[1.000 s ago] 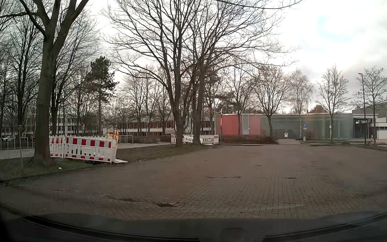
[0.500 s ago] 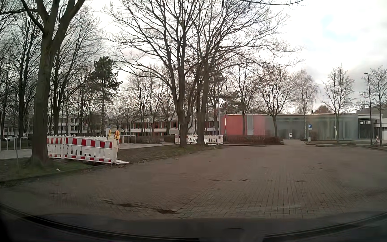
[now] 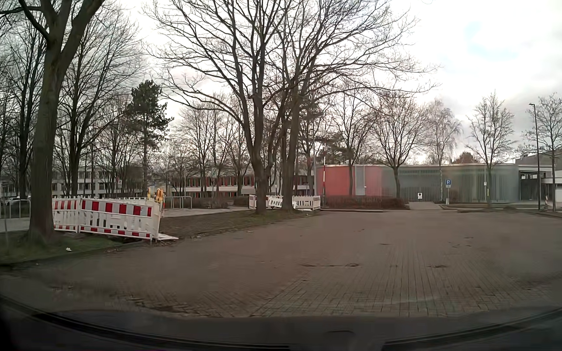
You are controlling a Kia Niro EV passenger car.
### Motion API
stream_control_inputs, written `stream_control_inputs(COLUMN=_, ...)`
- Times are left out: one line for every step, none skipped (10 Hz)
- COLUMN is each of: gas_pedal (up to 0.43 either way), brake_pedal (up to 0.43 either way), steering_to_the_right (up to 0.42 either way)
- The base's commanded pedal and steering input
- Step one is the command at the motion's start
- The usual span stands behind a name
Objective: Follow the waypoints while adhering to traffic rules and regulations
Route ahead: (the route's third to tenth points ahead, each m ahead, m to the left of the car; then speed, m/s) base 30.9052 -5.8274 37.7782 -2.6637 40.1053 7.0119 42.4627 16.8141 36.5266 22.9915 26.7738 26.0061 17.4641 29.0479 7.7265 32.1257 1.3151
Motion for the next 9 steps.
stream_control_inputs(gas_pedal=0.008, brake_pedal=0.0, steering_to_the_right=0.108)
stream_control_inputs(gas_pedal=0.008, brake_pedal=0.0, steering_to_the_right=0.114)
stream_control_inputs(gas_pedal=0.008, brake_pedal=0.0, steering_to_the_right=0.126)
stream_control_inputs(gas_pedal=0.008, brake_pedal=0.0, steering_to_the_right=0.144)
stream_control_inputs(gas_pedal=0.028, brake_pedal=0.0, steering_to_the_right=0.169)
stream_control_inputs(gas_pedal=0.047, brake_pedal=0.0, steering_to_the_right=0.194)
stream_control_inputs(gas_pedal=0.047, brake_pedal=0.0, steering_to_the_right=0.216)
stream_control_inputs(gas_pedal=0.047, brake_pedal=0.0, steering_to_the_right=0.239)
stream_control_inputs(gas_pedal=0.047, brake_pedal=0.0, steering_to_the_right=0.259)
